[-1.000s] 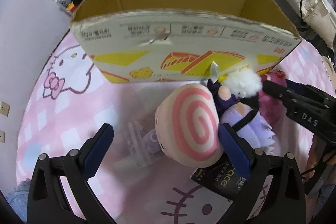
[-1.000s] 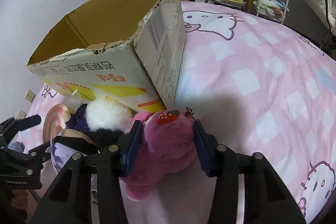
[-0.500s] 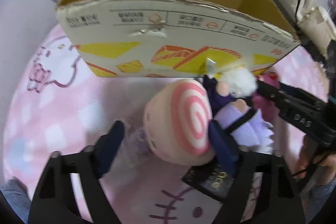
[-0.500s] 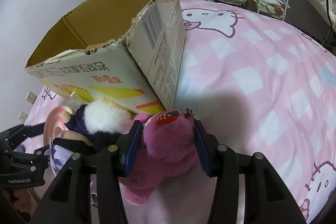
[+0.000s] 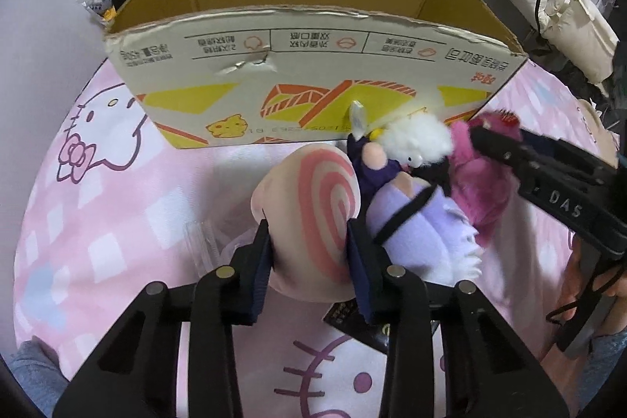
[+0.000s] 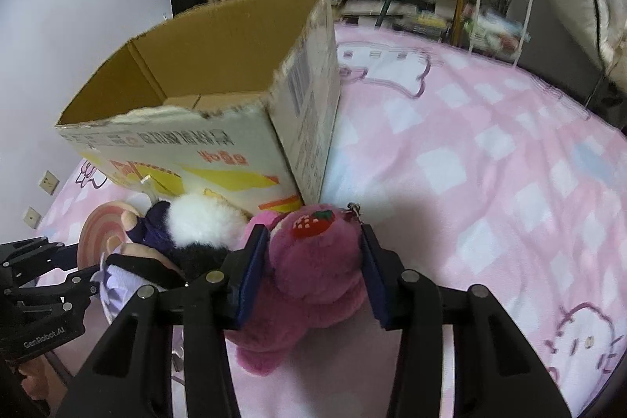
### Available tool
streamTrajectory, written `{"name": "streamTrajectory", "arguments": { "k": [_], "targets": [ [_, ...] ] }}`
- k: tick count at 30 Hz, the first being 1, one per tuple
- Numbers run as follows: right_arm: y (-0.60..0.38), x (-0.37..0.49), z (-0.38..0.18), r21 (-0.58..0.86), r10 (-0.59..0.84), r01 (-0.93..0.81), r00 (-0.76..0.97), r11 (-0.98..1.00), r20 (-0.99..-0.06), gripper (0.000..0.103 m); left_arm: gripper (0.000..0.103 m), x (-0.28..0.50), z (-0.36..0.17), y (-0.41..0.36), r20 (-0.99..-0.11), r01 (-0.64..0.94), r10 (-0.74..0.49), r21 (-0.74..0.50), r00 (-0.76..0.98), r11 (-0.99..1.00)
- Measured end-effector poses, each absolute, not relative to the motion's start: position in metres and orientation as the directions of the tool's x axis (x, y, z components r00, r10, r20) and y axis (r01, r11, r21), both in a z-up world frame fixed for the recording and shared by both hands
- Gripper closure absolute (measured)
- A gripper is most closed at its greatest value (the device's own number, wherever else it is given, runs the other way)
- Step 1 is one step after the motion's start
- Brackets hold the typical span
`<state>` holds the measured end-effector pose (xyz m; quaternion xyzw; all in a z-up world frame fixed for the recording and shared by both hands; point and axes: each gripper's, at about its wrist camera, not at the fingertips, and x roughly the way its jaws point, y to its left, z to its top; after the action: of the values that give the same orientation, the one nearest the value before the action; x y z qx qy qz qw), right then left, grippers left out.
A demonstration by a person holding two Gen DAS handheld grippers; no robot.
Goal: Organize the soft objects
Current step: 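Lift the lollipop plush with left gripper while right carries the bear over the box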
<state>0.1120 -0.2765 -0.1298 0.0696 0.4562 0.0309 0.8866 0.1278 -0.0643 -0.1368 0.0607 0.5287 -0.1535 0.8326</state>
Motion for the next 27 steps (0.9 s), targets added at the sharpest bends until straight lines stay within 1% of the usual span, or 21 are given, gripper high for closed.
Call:
{"name": "streamTrajectory", "arguments": {
  "k": [6,9,13,17,22,24,27],
  "targets": [
    [-0.277,0.098,-0.109,0.089,0.047,0.032,0.647,0.996,-0.761,0.054,0.069,0.111,-0.122,-0.065,-0.871,0.294,-0.148,-0.004,0.469,0.956],
    [-0.274,0.09,-0.101,0.073,0.035,0.029,0.669,0.997,-0.742,0.054,0.069,0.106,-0.11,-0.057,-0.851,0.271,-0.145,-0.003,0.505,0.963],
    [-0.268,0.074,-0.083,0.055,0.027,0.015,0.725,0.998,-0.688,0.054,0.069,0.094,-0.093,-0.049,-0.819,0.245,-0.141,0.0,0.556,0.969],
    [-0.264,0.056,-0.062,0.047,0.027,0.003,0.788,0.999,-0.615,0.054,0.069,0.08,-0.07,-0.042,-0.758,0.232,-0.136,0.021,0.638,0.973],
    [-0.26,0.037,-0.038,0.051,0.031,-0.005,0.854,0.999,-0.52,0.054,0.069,0.059,-0.043,-0.036,-0.661,0.229,-0.151,0.032,0.735,0.973],
    [-0.259,0.032,-0.03,0.05,0.038,-0.015,0.871,0.999,-0.49,0.054,0.069,0.051,-0.031,-0.035,-0.61,0.219,-0.144,0.048,0.779,0.975],
    [-0.257,0.03,-0.024,0.048,0.042,-0.022,0.879,0.999,-0.475,0.054,0.069,0.042,-0.019,-0.032,-0.552,0.217,-0.151,0.056,0.82,0.974]
  ]
}}
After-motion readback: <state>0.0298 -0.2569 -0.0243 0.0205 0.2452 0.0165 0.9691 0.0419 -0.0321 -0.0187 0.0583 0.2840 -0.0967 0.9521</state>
